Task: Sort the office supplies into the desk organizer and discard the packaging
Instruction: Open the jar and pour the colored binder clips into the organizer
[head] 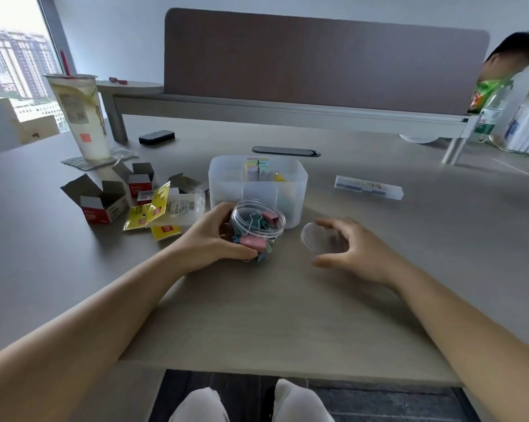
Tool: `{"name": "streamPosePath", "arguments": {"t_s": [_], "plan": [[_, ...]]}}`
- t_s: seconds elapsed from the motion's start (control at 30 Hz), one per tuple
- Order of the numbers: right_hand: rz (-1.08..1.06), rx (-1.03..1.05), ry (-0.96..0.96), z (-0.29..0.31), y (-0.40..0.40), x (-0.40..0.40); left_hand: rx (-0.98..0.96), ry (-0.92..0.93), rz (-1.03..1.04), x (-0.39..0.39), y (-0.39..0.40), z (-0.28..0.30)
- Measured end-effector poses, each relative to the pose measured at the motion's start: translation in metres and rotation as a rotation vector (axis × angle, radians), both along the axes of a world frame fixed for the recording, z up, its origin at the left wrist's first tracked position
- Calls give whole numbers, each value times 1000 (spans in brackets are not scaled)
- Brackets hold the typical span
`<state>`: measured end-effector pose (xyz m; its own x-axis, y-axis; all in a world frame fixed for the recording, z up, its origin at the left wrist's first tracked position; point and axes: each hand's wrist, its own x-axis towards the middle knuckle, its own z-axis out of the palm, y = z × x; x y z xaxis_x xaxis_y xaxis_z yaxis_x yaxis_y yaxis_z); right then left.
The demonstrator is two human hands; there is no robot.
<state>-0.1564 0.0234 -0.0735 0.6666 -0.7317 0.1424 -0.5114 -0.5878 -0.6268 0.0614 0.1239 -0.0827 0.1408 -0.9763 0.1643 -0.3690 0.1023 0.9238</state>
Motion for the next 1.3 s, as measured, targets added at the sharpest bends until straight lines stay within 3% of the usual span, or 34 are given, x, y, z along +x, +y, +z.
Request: {"name": "streamPosePath", "arguments": {"t_s": [0.17, 0.23, 0.3, 0.4, 0.57, 0.7, 0.93, 1.3], "plan": [[53, -96, 194, -3, 4, 6, -13, 69, 0, -8, 4, 7], [45, -115, 186, 0, 4, 8, -26, 106, -11, -10, 6, 9], [31, -90, -9, 7, 5, 10, -47, 126, -18, -11, 6, 12], [67, 133, -359, 27, 10, 20, -59, 155, -23, -12, 3, 21], [201, 433, -501, 56, 2, 44, -132, 130, -36, -13, -6, 50], [276, 555, -615, 77, -13, 54, -138, 82, -13, -7, -25, 77], [252, 492, -680, 85, -49, 69, 28, 211, -90, 10, -59, 115], [69, 264, -577, 81, -100, 93, -49, 235, 61, 30, -122, 113]]}}
